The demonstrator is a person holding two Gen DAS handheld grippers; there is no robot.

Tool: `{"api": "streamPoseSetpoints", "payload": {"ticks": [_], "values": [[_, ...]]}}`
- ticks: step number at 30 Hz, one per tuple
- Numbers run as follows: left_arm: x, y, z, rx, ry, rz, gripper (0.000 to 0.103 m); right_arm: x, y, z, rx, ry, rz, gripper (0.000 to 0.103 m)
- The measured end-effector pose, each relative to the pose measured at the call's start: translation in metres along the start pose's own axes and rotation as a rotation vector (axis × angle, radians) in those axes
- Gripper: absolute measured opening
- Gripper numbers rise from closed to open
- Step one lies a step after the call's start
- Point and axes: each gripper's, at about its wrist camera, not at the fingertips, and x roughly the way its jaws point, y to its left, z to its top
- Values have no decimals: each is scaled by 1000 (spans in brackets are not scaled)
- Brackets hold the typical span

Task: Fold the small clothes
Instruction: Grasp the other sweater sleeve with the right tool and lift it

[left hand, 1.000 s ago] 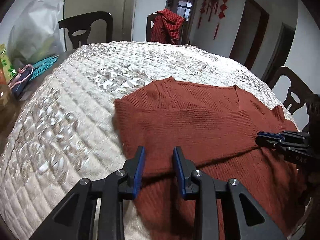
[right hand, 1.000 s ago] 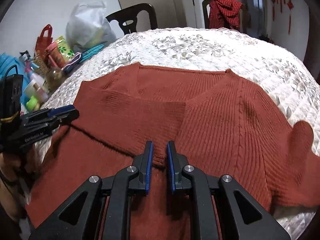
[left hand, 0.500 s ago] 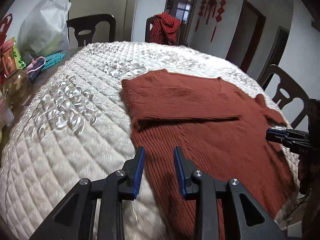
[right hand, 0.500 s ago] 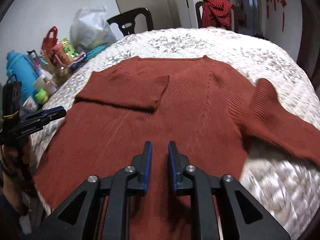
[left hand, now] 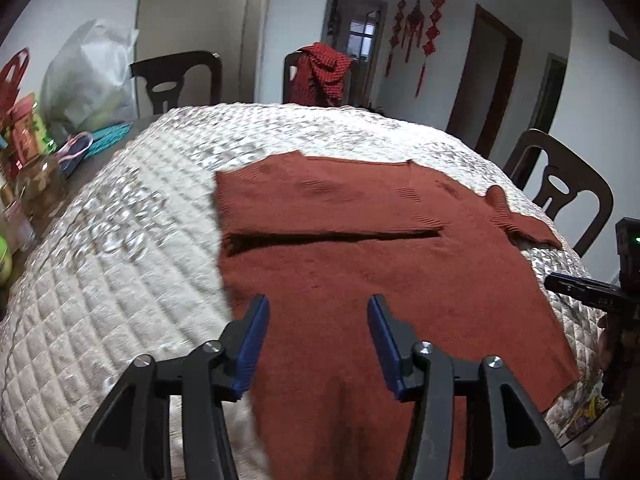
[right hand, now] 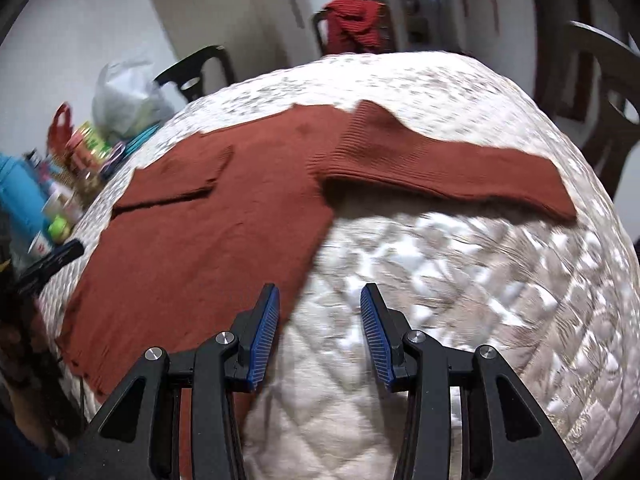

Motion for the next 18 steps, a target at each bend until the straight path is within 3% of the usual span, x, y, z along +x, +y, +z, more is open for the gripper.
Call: {"api": "streamPoseSetpoints", "payload": {"ticks": [7, 16, 18], "values": [[26, -26, 10, 38, 14, 25, 58, -8, -45, 6, 167, -63, -30, 43], [48, -26, 10, 8, 72, 41, 58, -9, -102, 25, 392, -134, -72, 43], [50, -24, 9, -3, 84, 44, 58, -6, -110, 30, 436, -148, -49, 43]]}}
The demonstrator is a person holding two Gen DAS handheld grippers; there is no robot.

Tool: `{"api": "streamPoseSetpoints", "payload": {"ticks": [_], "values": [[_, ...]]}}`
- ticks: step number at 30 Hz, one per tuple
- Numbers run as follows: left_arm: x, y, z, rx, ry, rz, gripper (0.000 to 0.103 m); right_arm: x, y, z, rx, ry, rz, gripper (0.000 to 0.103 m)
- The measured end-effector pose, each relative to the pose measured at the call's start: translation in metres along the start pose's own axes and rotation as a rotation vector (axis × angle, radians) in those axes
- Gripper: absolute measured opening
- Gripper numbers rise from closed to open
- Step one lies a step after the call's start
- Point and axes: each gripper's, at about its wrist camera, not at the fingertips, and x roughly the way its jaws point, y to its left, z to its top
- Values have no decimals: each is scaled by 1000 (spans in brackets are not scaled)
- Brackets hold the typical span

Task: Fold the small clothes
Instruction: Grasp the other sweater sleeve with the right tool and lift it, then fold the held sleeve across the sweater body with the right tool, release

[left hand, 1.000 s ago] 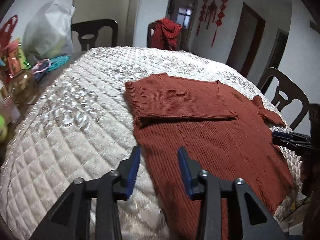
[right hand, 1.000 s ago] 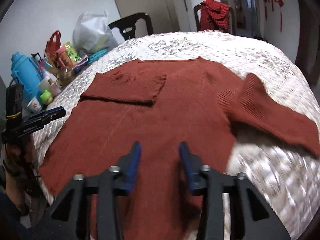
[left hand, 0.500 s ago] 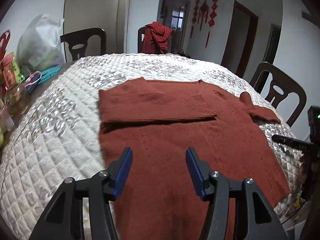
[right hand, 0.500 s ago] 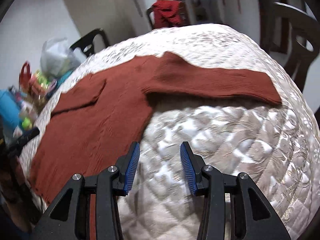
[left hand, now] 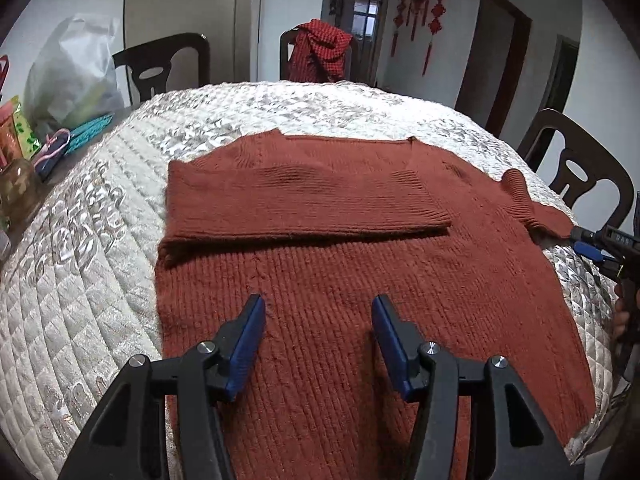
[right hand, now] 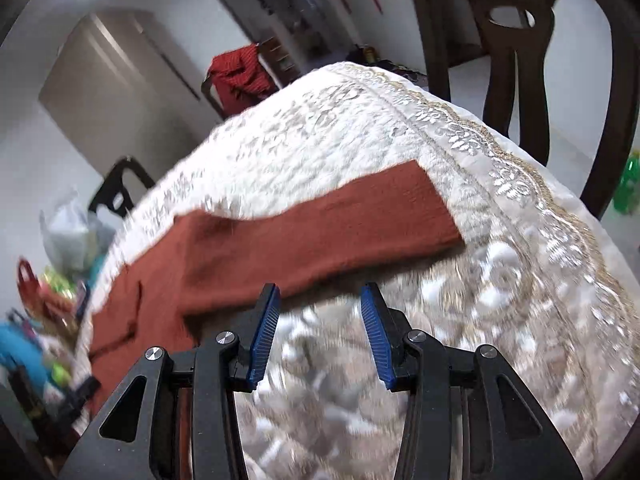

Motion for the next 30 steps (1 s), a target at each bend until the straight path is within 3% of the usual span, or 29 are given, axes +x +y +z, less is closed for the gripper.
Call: {"api": "streamPoseSetpoints", "payload": {"ticks": [6, 8, 10, 14, 22, 26, 30], "values": [[5, -5, -4, 12, 27, -5, 60, 10, -10, 16, 69, -39, 2, 43], [5, -6, -4, 18, 28, -4, 62, 11, -12, 21, 75, -45, -17, 32], [5, -6, -4, 19, 28, -9, 63, 17, -16, 27, 92, -30, -20, 9], [5, -5, -4, 17, 26, -17, 64, 12, -9, 32, 74, -38, 28, 6], [4, -2, -5, 3, 22, -36, 65, -1, 89, 43, -145, -54, 211, 6], [3, -1, -6, -4, 19, -45, 65, 15, 162, 24, -293, 18, 308, 6], [2, 1, -6, -13, 17, -57, 65, 48, 210, -11, -425, 121, 351, 6]]}}
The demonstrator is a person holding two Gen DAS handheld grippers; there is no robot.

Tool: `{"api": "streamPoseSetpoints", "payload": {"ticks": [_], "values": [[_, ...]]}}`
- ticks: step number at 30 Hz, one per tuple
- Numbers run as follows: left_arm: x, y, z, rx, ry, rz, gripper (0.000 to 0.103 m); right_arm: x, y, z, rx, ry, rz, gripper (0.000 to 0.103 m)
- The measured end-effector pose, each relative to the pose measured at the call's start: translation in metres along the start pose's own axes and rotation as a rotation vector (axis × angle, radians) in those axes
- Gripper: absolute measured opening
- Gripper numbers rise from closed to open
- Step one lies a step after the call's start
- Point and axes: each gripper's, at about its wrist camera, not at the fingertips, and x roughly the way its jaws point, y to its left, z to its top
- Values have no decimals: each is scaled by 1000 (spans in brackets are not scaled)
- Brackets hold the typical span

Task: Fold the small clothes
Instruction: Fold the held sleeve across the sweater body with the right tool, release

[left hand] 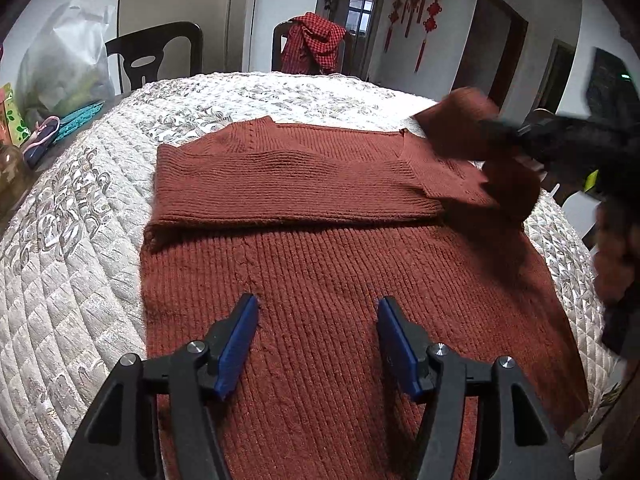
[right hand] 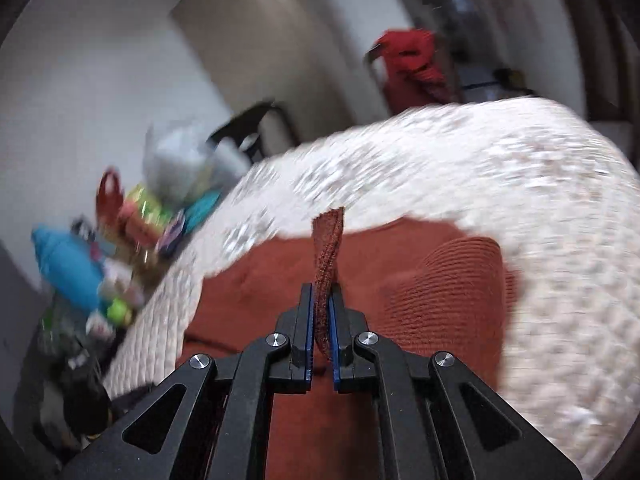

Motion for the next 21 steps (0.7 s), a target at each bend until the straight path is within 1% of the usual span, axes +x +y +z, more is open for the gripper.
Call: {"api": "streamPoseSetpoints", "payload": {"ticks": [1, 3, 5, 6, 8, 10, 14, 16, 19, 21], "values": [[0, 1, 0, -4, -1, -5, 65, 10, 4, -4, -10, 30, 12, 6], [-1, 2, 0, -11, -3, -14, 65, 40, 9, -19, -10, 132, 30, 7], [-2, 3, 0, -20, -6, -25, 65, 50, 12, -32, -26, 180, 22, 9], [-2, 4, 0, -23, -7, -29, 65, 51, 14, -37, -44, 186, 26, 11], [-4, 4, 0, -29, -10, -40, 65, 41, 15, -43, -63, 174, 43, 13], [-7, 3, 1, -26, -20, -59, 65, 24, 14, -45, -73, 143, 57, 15], [-22, -4, 15, -32, -69, -155, 65, -10, 7, -48, -82, 74, 21, 16], [-25, -12, 27, -13, -87, -172, 65, -19, 0, -52, -75, 60, 2, 16], [-14, -18, 45, -7, -65, -193, 65, -24, -12, -60, -48, 53, -25, 16], [-2, -22, 53, -2, -45, -182, 65, -23, -22, -65, -9, 58, -27, 16]]}}
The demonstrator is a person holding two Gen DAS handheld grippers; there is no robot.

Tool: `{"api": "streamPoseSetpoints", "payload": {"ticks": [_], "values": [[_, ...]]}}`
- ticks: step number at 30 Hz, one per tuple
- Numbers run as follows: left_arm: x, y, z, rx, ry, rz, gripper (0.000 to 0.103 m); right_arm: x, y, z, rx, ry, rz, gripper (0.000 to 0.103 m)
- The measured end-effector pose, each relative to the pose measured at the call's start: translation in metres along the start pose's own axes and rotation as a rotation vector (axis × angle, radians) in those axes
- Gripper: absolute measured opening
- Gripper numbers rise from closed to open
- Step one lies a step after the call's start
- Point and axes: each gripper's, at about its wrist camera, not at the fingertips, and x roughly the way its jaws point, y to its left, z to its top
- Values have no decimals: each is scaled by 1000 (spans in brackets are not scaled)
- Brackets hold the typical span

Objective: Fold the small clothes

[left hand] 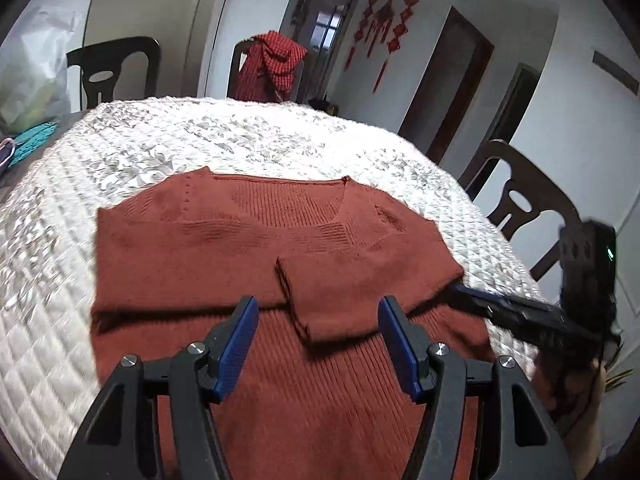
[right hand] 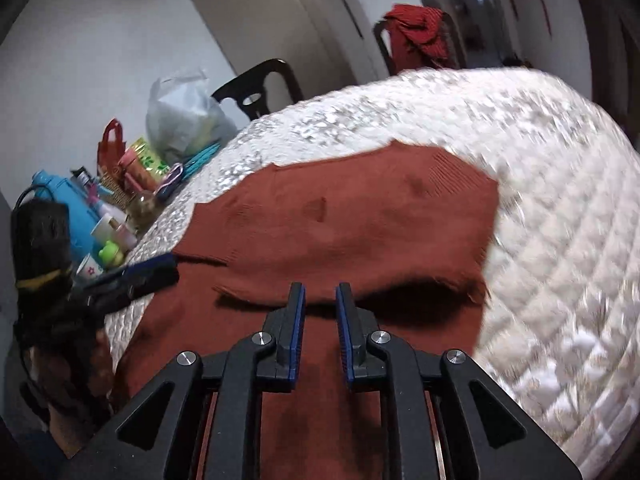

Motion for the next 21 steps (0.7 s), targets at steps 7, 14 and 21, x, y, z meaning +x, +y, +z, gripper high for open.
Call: {"api": "streamPoseSetpoints", "payload": {"ticks": [7, 14, 21], "values": [[46, -2, 8, 2, 102, 14, 37, -6, -24, -8, 74, -3, -2, 16], [50, -8, 14, 39, 119, 11, 7, -4, -30, -10, 88, 10, -25, 16], [29, -4, 45, 53, 15, -19, 4, 1, -34, -12, 100, 42, -52, 16]]}}
